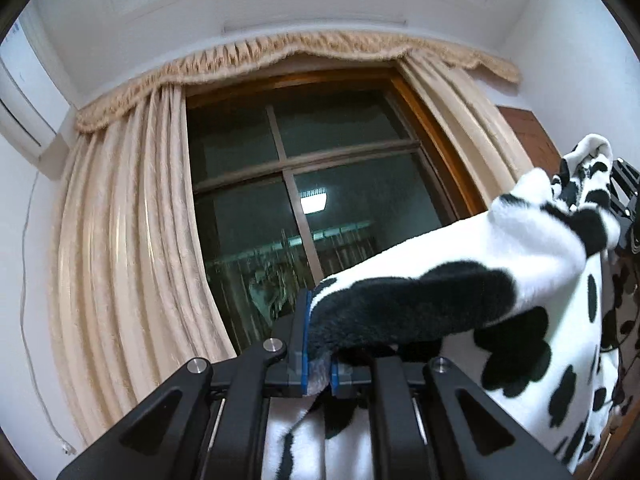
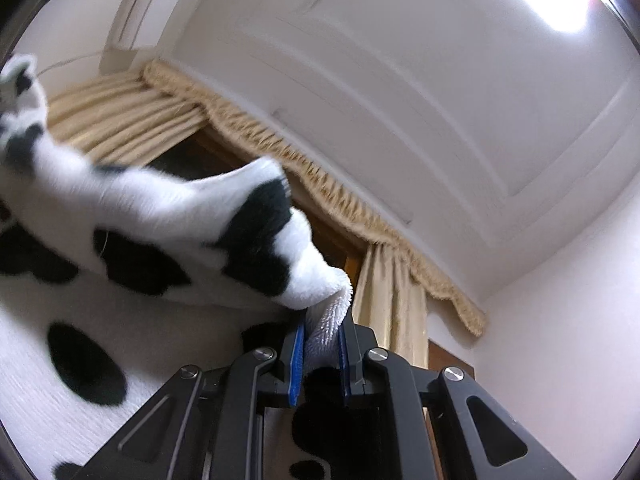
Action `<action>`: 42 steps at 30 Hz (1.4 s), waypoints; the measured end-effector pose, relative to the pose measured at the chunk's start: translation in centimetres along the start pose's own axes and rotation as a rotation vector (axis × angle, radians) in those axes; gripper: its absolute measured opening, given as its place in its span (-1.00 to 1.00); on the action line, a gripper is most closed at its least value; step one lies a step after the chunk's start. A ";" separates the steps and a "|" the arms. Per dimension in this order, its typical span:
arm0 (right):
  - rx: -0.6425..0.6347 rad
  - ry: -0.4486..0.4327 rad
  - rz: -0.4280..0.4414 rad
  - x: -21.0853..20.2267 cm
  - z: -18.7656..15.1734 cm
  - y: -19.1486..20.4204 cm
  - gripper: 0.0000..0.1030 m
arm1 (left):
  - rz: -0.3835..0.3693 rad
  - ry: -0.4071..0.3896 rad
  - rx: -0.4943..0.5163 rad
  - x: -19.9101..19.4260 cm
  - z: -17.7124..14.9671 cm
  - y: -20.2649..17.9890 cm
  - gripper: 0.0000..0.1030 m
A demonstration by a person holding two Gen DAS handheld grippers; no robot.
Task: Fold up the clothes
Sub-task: 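Lift the blanket high with both grippers, holding its edge stretched between them, then lower the held blanket edge onto the bed with both grippers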
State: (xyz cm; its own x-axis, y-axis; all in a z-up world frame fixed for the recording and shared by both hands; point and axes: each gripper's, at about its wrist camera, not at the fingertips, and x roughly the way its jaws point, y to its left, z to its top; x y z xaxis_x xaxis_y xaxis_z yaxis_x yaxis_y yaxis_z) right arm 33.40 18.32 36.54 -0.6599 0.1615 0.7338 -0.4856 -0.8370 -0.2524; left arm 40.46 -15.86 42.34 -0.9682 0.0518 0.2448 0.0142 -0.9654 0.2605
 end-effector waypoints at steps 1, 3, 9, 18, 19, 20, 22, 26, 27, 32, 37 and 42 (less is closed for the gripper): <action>-0.011 0.014 0.012 0.4 -0.3 0.6 -0.73 | -0.006 0.028 -0.008 1.1 -0.5 0.2 -0.81; -0.049 0.060 0.045 1.5 -1.5 2.5 -0.73 | -0.016 0.110 -0.021 4.2 -2.2 0.5 -0.81; -0.177 0.268 0.194 5.3 -10.2 12.0 -0.73 | -0.061 0.461 -0.078 17.1 -12.4 1.1 -0.81; -0.311 0.641 0.477 9.6 -27.5 27.8 -0.73 | -0.100 0.907 -0.187 34.7 -31.4 -1.3 -0.81; -0.308 0.686 0.501 10.0 -29.0 28.9 -0.73 | -0.103 0.941 -0.188 36.0 -33.1 -1.9 -0.81; -0.300 0.741 0.528 10.2 -31.0 30.0 -0.73 | -0.107 0.976 -0.188 37.3 -34.8 -2.3 -0.81; -0.282 0.852 0.580 10.7 -34.9 32.2 -0.73 | -0.116 1.047 -0.186 39.9 -38.3 -3.3 -0.81; -0.265 1.022 0.653 11.1 -41.7 35.6 -0.73 | -0.147 1.161 -0.167 43.6 -44.0 -4.8 -0.81; -0.261 1.060 0.671 11.1 -43.3 36.2 -0.73 | -0.154 1.186 -0.166 44.3 -45.2 -5.0 -0.80; -0.167 1.239 0.744 11.6 -47.4 37.5 -0.73 | -0.188 1.315 -0.229 47.0 -50.8 -5.3 -0.64; -0.030 1.398 0.775 11.9 -50.7 37.6 -0.71 | -0.173 1.363 -0.374 48.7 -53.6 -3.4 -0.05; 0.114 1.553 0.802 12.2 -54.0 37.6 -0.69 | -0.164 1.379 -0.470 49.6 -54.7 -1.9 0.18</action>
State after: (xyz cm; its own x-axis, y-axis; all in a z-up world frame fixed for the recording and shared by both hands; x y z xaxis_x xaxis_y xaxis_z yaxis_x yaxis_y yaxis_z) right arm -23.86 17.02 1.92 -0.6164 -0.0244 -0.7870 0.2002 -0.9715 -0.1267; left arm -21.27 -25.47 2.95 -0.4217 0.1473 -0.8947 0.0630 -0.9796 -0.1909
